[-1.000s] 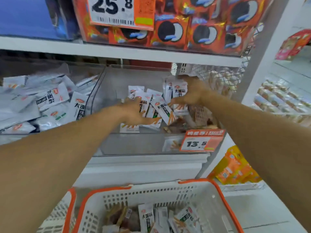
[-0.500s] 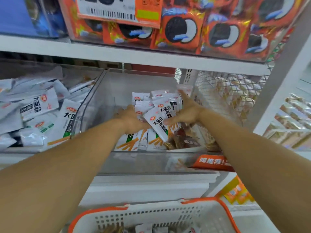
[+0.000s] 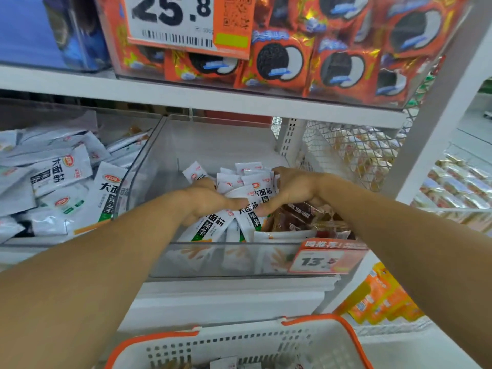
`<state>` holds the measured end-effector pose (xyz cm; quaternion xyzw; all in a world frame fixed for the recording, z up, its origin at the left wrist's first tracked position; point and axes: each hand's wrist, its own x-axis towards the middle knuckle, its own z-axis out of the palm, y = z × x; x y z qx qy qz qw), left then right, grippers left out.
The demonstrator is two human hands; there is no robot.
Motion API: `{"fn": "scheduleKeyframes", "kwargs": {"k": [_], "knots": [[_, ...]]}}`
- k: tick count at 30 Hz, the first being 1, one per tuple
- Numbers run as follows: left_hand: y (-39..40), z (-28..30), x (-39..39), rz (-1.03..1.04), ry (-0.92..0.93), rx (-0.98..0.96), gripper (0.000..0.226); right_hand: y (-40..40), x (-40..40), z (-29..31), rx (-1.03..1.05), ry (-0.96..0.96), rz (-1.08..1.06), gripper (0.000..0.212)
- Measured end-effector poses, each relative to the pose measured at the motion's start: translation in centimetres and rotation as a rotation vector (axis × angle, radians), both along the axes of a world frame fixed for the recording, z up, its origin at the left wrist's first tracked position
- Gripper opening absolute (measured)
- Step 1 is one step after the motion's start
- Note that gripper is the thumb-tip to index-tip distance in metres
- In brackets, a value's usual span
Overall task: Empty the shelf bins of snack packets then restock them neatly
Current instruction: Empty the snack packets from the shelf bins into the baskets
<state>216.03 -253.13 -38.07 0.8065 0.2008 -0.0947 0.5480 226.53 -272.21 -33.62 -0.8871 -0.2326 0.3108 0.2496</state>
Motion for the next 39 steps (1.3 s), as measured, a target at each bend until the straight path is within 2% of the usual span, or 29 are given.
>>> {"fn": "scheduleKeyframes", "kwargs": {"k": [2,3,4,6,7,9,10,12,14,18,22,26,31,33,35,37,39], "knots": [[0.0,0.0,-0.2,-0.035,0.011,0.016,0.107,-0.3,-0.4,0.0,0.001,-0.051,-0.026,0.123],[0.0,-0.1,-0.2,-0.056,-0.001,0.005,0.111,-0.5,-0.6,0.0,0.011,-0.074,-0.034,0.129],[-0.1,0.1,-0.3,-0.084,0.001,-0.009,0.103,-0.6,-0.8,0.2,0.021,-0.084,-0.033,0.139],[-0.3,1.0,-1.0,-0.165,0.025,-0.033,0.071,-0.9,-1.0,0.7,0.028,-0.052,-0.015,0.150],[-0.4,1.6,-1.3,-0.204,0.056,-0.023,0.064,-0.9,-1.3,1.1,0.026,-0.028,0.001,0.145],[-0.2,2.5,-1.9,-0.250,0.109,-0.002,0.076,-0.6,-2.4,1.8,0.011,-0.058,0.065,0.119],[0.0,2.6,-2.2,-0.251,0.108,0.023,0.075,-0.3,-2.8,2.0,0.013,-0.098,0.099,0.105],[0.2,2.7,-3.1,-0.209,0.001,0.114,0.045,0.4,-3.8,2.2,0.072,-0.182,0.131,0.086],[0.2,2.8,-4.0,-0.136,-0.161,0.236,0.032,0.8,-4.8,2.5,0.168,-0.280,0.134,0.080],[-0.7,4.1,-6.1,0.065,-0.450,0.345,0.032,0.3,-7.4,5.0,0.298,-0.578,0.137,0.085],[-2.1,5.8,-9.6,0.174,-0.737,0.335,0.030,-1.5,-11.6,7.0,0.446,-0.718,0.118,0.062],[-3.0,6.0,-13.2,0.158,-0.848,0.359,0.034,-3.2,-15.6,6.7,0.532,-0.874,0.168,0.056],[-5.6,8.9,-17.8,0.183,-0.994,0.380,0.034,-5.3,-21.1,7.3,0.747,-0.967,0.101,0.055],[-6.7,10.4,-20.0,0.190,-1.015,0.364,0.028,-6.3,-23.2,8.4,0.811,-0.910,0.093,0.052],[-7.8,10.9,-22.1,0.181,-0.970,0.343,0.023,-7.6,-24.9,9.0,0.847,-0.721,0.073,0.047],[-8.6,9.5,-23.7,0.155,-0.847,0.333,0.020,-8.7,-25.8,8.1,0.813,-0.503,0.046,0.044],[-8.9,6.9,-24.6,0.106,-0.680,0.311,0.023,-9.4,-25.8,6.1,0.668,-0.374,0.071,0.048]]}}
